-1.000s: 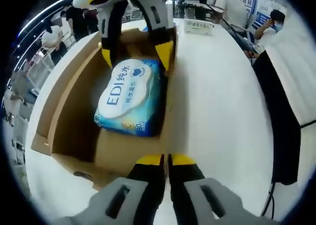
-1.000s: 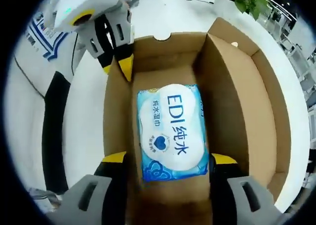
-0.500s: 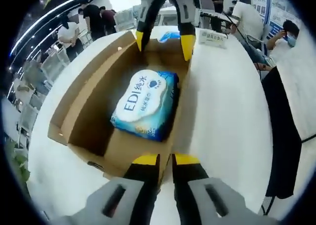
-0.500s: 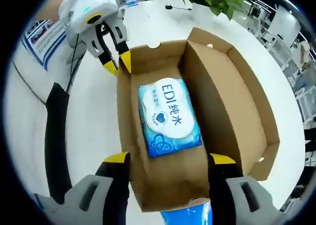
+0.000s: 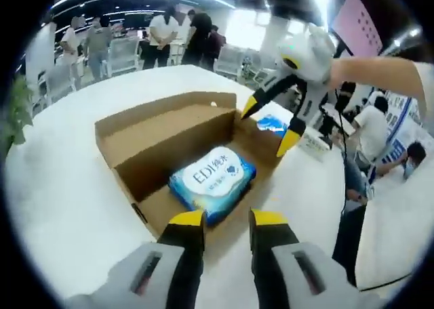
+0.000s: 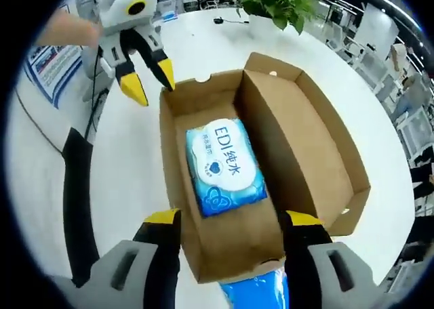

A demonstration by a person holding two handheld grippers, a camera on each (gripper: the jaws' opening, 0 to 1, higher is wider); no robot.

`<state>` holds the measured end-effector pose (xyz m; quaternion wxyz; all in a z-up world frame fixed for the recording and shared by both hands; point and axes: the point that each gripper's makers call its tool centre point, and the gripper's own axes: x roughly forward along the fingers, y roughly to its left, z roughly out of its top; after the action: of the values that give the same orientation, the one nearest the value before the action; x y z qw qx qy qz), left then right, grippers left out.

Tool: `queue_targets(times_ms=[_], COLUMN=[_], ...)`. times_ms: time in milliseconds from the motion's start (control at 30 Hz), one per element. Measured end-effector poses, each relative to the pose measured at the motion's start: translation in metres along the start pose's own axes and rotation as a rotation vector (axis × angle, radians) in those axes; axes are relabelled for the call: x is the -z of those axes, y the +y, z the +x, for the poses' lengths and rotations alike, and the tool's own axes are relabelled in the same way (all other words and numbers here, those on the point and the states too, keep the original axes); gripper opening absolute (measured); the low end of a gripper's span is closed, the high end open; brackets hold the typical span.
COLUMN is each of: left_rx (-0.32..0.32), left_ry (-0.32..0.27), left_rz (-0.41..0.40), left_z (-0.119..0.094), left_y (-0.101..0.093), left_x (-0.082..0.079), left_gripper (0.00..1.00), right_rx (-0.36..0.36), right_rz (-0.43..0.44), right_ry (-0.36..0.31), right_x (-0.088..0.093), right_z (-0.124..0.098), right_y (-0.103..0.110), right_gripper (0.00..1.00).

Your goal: Operate the shoe box by opening the lid, removing the specified soft item, and placing it in the target area until the item is outside and the box remains undamaged.

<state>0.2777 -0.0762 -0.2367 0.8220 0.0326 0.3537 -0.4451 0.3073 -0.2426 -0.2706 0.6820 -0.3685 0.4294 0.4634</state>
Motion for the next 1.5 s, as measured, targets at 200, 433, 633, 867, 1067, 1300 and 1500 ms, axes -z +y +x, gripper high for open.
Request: queue_targets(times_ms=[200, 433, 633, 867, 1067, 1300, 1500], left_rx=[0.012, 0.029, 0.030, 0.007, 0.016, 0.045, 0.078], left_ry=[0.011, 0.111, 0.137, 0.185, 0.221, 0.256, 0.295], left_rz=[0.115, 0.314, 0.379, 0.509, 0.525, 0.535, 0.546], left_z=[0.000, -0.003, 0.004, 0.023, 0.042, 0.059, 0.070], left_y=[0.004, 0.020, 0.035, 0.035, 0.036, 0.039, 0.042], left_x=[-0.019, -0.042, -0.052, -0.028, -0.012, 0.005, 0.018], left_gripper=[0.43, 0.44, 0.48, 0.59, 0.57, 0.66, 0.65], right_rx=[-0.043, -0.035, -0.038, -0.031, -0.076, -0.090, -0.123], right_rz=[-0.075, -0.131, -0.119, -0.146, -0.073, -0.064, -0.067], right_ry=[-0.018, -0.051, -0.073, -0.128, -0.140, -0.135, -0.138], right_x=[-0.011, -0.031, -0.038, -0.043, -0.036, -0.035, -0.036], right_z=[-0.020, -0.046, -0.033, -0.006, 0.015, 0.030, 0.043], right_y=[-0.007, -0.027, -0.026, -0.011, -0.002, -0.003, 0.002], right_gripper=[0.63, 0.54, 0.50, 0.56, 0.60, 0.61, 0.64])
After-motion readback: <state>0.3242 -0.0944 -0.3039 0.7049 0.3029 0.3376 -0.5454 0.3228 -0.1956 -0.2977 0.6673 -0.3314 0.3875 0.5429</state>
